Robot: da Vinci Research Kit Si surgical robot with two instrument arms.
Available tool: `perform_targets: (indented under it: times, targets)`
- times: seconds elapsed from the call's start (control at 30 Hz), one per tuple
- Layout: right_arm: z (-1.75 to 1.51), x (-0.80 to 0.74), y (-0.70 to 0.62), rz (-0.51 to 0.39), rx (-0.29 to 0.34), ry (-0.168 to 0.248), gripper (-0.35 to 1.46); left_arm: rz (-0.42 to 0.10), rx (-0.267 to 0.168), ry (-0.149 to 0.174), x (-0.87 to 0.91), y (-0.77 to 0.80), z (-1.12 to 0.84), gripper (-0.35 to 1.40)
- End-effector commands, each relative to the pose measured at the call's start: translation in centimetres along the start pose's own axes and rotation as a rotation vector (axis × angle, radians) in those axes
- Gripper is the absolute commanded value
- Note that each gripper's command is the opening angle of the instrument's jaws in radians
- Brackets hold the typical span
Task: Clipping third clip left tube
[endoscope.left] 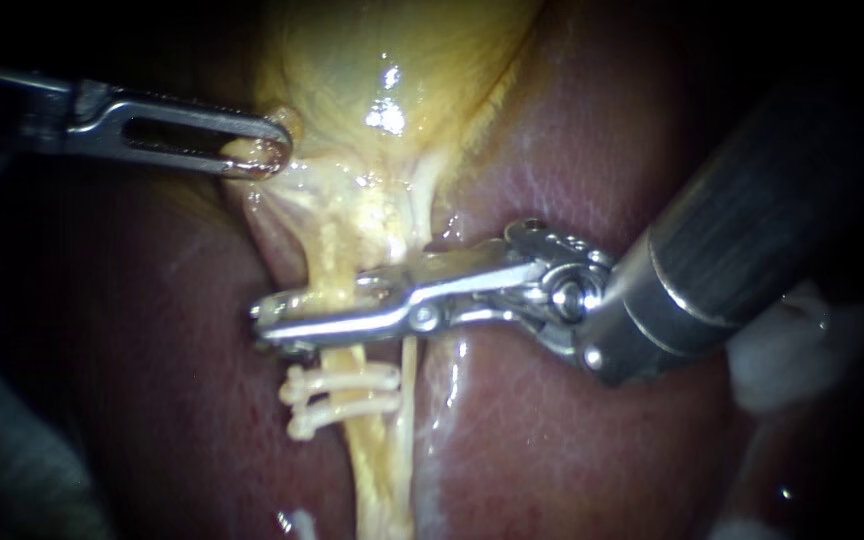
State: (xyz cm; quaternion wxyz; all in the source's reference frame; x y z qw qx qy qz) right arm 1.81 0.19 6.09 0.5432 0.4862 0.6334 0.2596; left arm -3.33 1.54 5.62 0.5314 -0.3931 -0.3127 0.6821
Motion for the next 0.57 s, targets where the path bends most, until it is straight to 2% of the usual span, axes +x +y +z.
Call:
perform_targets:
  times: [0.03, 0.13, 0.57]
  targets:
    - [0.0, -0.01, -0.01, 0.039, -0.013, -0.001, -0.35, 0.0, 0.0, 0.0, 0.0, 0.0, 0.0, -0.35]
    - [-0.01, -0.03, 0.01, 0.085, -0.028, -0.002, -0.35, 0.0, 0.0, 0.0, 0.0, 0.0, 0.0, -0.35]
    - [0.0, -0.1, 0.02, 0.082, -0.023, -0.006, -0.35, 0.0, 0.0, 0.0, 0.0, 0.0, 0.01, -0.35]
